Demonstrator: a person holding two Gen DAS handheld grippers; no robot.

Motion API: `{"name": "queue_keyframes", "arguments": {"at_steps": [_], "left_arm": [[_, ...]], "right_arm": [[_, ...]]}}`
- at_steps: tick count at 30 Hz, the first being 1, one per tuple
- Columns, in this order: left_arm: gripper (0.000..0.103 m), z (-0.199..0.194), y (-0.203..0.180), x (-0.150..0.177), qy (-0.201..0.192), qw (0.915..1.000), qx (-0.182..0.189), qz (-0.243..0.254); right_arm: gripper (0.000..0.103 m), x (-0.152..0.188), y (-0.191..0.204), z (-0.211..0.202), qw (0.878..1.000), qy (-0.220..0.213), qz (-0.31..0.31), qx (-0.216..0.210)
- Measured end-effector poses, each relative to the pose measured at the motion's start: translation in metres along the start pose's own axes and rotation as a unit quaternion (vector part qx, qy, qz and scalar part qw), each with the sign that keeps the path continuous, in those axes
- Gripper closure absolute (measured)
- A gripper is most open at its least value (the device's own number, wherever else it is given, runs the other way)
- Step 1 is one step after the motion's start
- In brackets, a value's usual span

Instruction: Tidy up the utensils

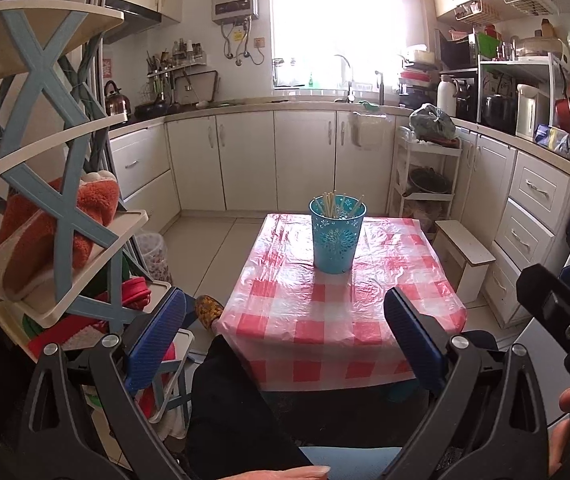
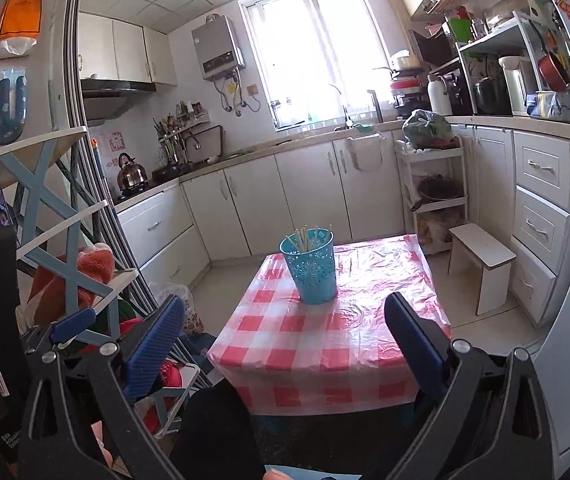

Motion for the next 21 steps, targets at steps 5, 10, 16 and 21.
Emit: {"name": "queue_keyframes", "arguments": {"at_steps": [5,10,16,21], "left_arm": [[0.008,-0.008,0.003,0.003,-0.007,1.0000,-0.002,-0.002],[0.008,-0.015,0.005,0.004,-0.012,0.9999,-0.002,-0.008],[0.008,-0.020,0.008,0.007,-0.017,0.9998,-0.004,-0.011],[0.008,-0.022,0.008,0.007,-0.018,0.9998,-0.005,-0.012]], "right_arm": [[0.007,0.002,0.005,-0.009,1.000,-0.006,-0.010,-0.002],[0.007,0.004,0.009,-0.016,1.000,-0.017,-0.021,0.001],[0.007,0.005,0.012,-0.021,0.999,-0.022,-0.026,-0.001],[0.007,0.005,0.013,-0.023,0.999,-0.024,-0.028,-0.003]]}}
Point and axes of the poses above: each gripper's, at about its wrist camera, not at the fingertips, and z roughly the way its jaws point, y to its left, x to its underside, the point moved 1 cm from there along z, roughly the way its jaws point, and after that the axes turned 5 degrees about y, right-handed, at the moved point
